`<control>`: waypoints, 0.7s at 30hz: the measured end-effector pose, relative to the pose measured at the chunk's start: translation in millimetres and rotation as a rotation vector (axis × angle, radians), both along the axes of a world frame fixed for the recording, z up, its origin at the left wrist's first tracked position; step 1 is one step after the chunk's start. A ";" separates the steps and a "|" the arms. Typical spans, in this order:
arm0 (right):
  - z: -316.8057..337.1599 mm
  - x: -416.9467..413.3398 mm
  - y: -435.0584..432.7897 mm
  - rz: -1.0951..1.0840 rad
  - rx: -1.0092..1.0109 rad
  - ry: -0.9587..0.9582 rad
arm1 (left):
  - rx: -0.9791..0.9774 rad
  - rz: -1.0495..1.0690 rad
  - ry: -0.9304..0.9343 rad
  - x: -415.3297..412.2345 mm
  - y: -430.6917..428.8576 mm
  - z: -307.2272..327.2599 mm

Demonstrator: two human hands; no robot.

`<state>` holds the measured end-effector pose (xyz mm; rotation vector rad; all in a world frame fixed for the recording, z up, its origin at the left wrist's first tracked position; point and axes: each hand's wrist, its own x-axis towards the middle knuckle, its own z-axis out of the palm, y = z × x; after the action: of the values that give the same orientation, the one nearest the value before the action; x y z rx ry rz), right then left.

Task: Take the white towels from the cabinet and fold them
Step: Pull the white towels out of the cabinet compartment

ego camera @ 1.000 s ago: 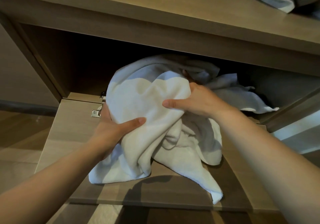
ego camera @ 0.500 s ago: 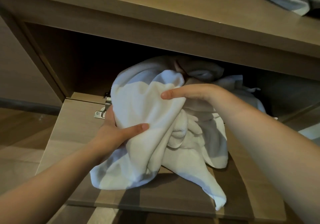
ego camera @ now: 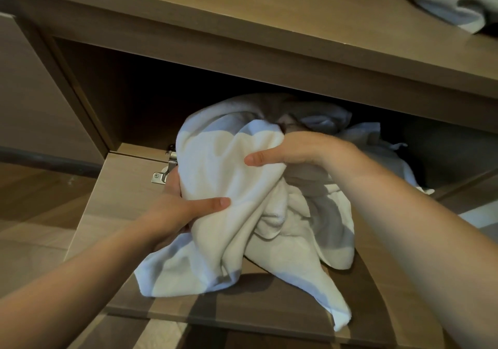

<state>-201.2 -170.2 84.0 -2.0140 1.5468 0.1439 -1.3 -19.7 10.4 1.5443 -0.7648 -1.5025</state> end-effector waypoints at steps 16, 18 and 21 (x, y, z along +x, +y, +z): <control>-18.0 0.5 11.7 -0.063 0.076 -0.377 | -0.148 0.030 0.021 1.2 7.1 -13.5; -17.9 2.0 17.4 0.008 0.069 -0.427 | -0.182 0.030 0.008 1.9 13.3 -14.2; -13.6 5.9 27.4 0.063 0.046 -0.495 | -0.213 0.044 -0.037 4.3 25.7 -13.2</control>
<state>-195.2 -142.8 70.4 -1.8792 1.1555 -0.2749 3.1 6.0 -2.8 1.4227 -0.8768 -1.3186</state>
